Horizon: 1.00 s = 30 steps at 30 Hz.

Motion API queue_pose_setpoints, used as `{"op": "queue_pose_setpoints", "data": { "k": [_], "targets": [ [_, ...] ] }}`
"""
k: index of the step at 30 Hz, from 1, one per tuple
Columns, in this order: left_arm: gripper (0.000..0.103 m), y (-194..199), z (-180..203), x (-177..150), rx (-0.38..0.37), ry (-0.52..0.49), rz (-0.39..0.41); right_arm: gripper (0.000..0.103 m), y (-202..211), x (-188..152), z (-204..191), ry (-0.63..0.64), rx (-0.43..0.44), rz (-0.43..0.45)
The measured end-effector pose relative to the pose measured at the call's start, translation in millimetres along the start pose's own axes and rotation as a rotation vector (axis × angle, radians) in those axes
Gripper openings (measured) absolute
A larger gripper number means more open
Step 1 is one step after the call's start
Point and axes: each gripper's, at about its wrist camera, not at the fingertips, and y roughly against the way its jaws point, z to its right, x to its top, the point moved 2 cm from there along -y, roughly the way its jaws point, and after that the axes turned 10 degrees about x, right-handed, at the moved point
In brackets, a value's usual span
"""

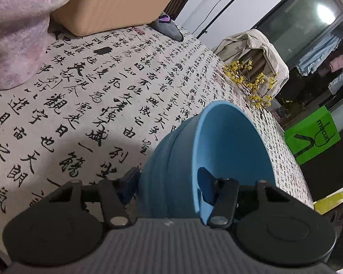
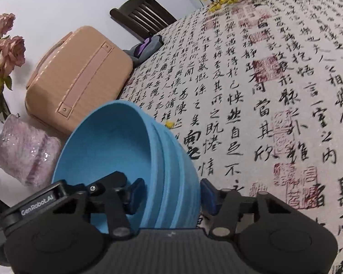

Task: Organize plates and bowls
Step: 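Lift the gripped blue bowl stack off the table with both grippers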

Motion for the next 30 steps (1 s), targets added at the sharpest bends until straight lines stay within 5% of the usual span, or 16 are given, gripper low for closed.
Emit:
{"op": "queue_pose_setpoints", "data": {
  "k": [30],
  "targets": [
    [0.054,9.3,11.6,-7.6,-0.001,-0.023,0.025,0.051,18.9,-5.8,-4.3,-0.001,-0.016,0.042]
  ]
}}
